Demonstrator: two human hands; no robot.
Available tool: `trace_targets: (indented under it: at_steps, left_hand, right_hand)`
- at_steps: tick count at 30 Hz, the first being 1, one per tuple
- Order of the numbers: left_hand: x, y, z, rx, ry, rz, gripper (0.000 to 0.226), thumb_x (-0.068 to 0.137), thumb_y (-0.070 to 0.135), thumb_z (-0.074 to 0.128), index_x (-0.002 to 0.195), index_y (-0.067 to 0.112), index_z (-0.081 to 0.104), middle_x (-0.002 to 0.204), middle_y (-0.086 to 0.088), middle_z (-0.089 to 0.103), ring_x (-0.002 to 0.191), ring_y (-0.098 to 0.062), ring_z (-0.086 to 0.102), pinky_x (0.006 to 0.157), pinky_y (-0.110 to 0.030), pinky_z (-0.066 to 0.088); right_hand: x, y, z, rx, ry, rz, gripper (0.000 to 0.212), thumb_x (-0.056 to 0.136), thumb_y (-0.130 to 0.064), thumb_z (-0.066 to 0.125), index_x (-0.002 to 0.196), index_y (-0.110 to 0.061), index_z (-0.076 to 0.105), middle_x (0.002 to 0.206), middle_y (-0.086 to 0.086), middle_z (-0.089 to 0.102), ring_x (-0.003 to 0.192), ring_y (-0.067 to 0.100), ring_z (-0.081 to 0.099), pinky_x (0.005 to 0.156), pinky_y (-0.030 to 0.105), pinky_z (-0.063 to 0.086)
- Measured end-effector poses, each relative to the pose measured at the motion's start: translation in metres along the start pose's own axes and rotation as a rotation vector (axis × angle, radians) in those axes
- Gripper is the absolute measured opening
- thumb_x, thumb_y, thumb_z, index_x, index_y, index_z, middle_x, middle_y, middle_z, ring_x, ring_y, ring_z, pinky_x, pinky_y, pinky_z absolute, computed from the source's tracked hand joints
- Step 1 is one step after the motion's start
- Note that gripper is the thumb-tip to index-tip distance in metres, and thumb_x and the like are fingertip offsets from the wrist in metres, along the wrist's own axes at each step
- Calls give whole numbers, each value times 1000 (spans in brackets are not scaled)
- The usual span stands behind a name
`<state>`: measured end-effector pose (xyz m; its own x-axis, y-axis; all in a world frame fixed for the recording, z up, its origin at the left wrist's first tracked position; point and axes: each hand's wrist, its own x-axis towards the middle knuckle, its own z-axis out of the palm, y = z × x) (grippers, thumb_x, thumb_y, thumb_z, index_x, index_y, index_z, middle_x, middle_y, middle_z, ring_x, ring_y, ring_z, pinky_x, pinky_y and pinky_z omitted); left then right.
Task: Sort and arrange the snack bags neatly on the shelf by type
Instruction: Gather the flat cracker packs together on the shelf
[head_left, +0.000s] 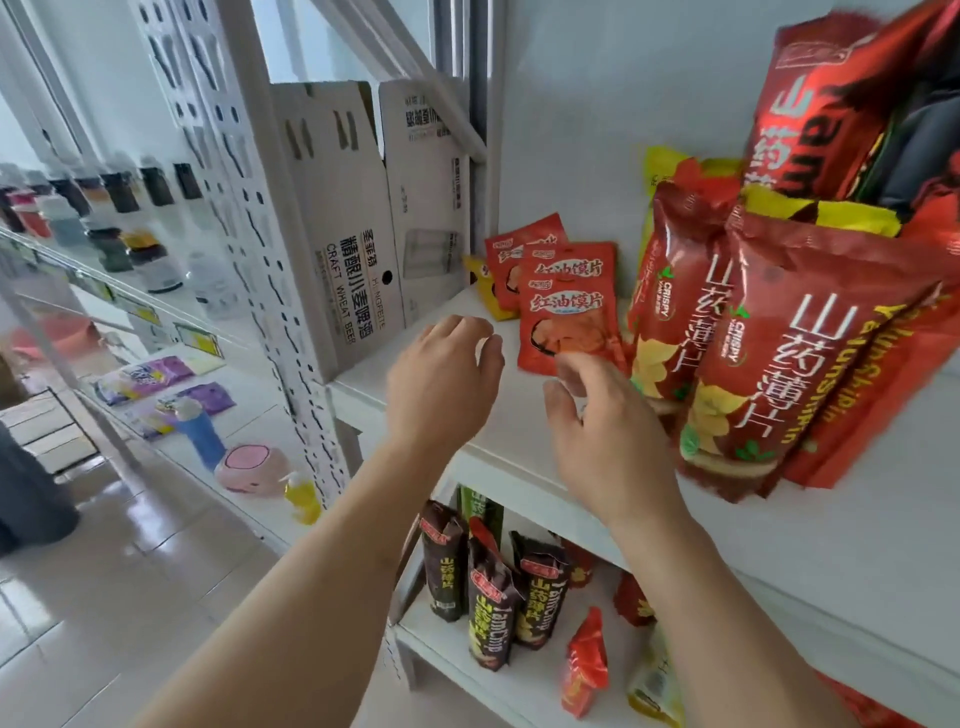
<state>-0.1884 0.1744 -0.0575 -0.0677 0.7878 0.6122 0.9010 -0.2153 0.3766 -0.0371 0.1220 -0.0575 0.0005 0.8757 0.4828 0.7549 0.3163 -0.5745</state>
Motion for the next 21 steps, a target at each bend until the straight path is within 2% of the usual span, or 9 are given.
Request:
trace_targets:
  at_steps: [5, 7, 12, 14, 17, 19, 21]
  left_hand:
    - [53, -18, 20, -172, -140, -53, 30, 103, 36, 47, 126, 23, 62, 127, 4, 63, 113, -20, 58, 74, -27, 33]
    - [74, -18, 35, -286, -180, -115, 33, 102, 39, 47, 127, 21, 60, 128, 2, 63, 113, -23, 60, 77, -30, 39]
    - [124, -29, 78, -504, -249, -312, 48, 95, 51, 50, 129, 18, 56, 129, -4, 63, 118, -28, 58, 97, -41, 48]
    - [144, -38, 92, -550, -289, -387, 53, 92, 53, 51, 130, 18, 55, 127, -5, 64, 117, -30, 59, 98, -45, 50]
    - [169, -54, 114, -527, -370, -455, 50, 93, 53, 49, 128, 18, 57, 119, -6, 67, 109, -30, 63, 92, -42, 52]
    - [186, -62, 131, -502, -430, -468, 66, 85, 68, 43, 127, 19, 58, 116, -5, 68, 106, -30, 64, 91, -41, 53]
    - [209, -76, 168, -476, -475, -465, 87, 68, 83, 32, 122, 21, 61, 116, -4, 70, 103, -28, 66, 93, -42, 53]
  right_hand:
    - [55, -8, 35, -20, 89, 183, 36, 100, -31, 53, 134, -21, 51, 134, 1, 55, 124, 22, 52, 100, 41, 46]
    - [75, -2, 43, -52, 119, 237, 43, 100, -32, 52, 140, -18, 47, 140, 4, 50, 130, 24, 46, 105, 39, 41]
    - [118, 17, 65, -135, 139, 302, 50, 99, -33, 51, 143, -11, 44, 147, 9, 45, 136, 28, 40, 115, 41, 32]
    - [132, 26, 71, -221, 141, 321, 52, 99, -36, 49, 144, -11, 43, 149, 12, 42, 138, 30, 37, 116, 43, 29]
    - [150, 35, 75, -277, 132, 413, 54, 99, -40, 47, 146, -14, 40, 153, 12, 36, 141, 32, 31, 115, 45, 27]
    - [159, 36, 78, -316, 113, 469, 56, 98, -42, 46, 147, -17, 37, 155, 12, 32, 143, 32, 28, 115, 47, 26]
    - [168, 38, 80, -344, 110, 527, 59, 97, -46, 46, 148, -18, 35, 155, 12, 32, 143, 33, 27, 115, 47, 26]
